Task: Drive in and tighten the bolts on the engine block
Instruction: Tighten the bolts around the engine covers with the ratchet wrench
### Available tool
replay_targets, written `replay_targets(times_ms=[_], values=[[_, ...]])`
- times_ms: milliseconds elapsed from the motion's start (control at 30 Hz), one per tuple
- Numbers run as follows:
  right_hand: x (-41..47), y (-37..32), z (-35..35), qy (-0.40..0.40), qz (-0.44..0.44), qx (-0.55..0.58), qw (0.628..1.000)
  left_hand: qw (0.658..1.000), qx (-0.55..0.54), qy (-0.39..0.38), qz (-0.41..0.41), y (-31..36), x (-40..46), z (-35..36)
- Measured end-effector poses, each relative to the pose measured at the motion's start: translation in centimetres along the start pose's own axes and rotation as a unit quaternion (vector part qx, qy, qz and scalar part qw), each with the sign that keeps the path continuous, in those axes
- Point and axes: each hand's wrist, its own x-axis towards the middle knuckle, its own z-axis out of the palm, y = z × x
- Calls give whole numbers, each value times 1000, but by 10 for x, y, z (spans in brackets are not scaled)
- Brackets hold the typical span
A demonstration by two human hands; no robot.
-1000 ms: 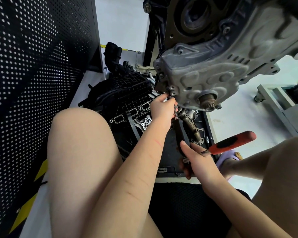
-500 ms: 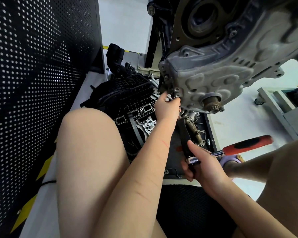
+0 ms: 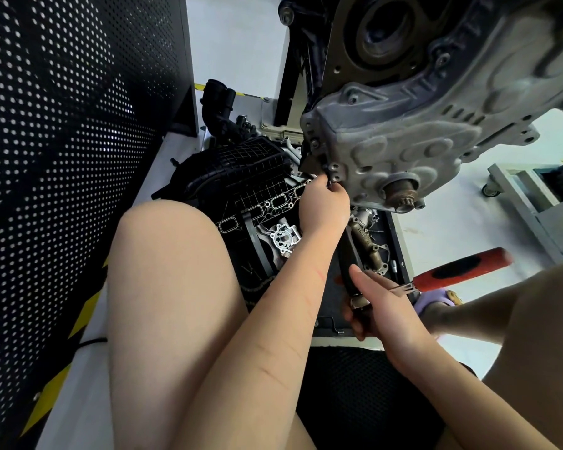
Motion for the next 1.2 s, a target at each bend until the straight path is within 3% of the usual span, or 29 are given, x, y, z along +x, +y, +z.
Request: replay_targets(times_ms=[200, 433, 533, 633, 767, 1067, 1200], values=[[3, 2, 1, 35, -12, -42, 998, 999, -44, -3, -25, -2, 3, 0], [11, 6, -6, 120, -51, -161, 978, 970, -203, -40, -124, -3, 1, -4], [9, 2, -9, 95, -17, -107, 990, 964, -224, -42, -136, -3, 1, -5], [5, -1, -9, 20, 40, 6, 999, 964, -227, -44, -134, -4, 0, -6], [6, -5, -5, -55, 81, 122, 988, 956, -246, -68, -145, -3, -2, -6], [9, -10, -7, -76, 91, 122, 985, 937, -218, -191, -197, -14, -22, -2], [9, -13, -18, -28, 35, -6, 999, 966, -121, -173, -152, -25, -33, 5]])
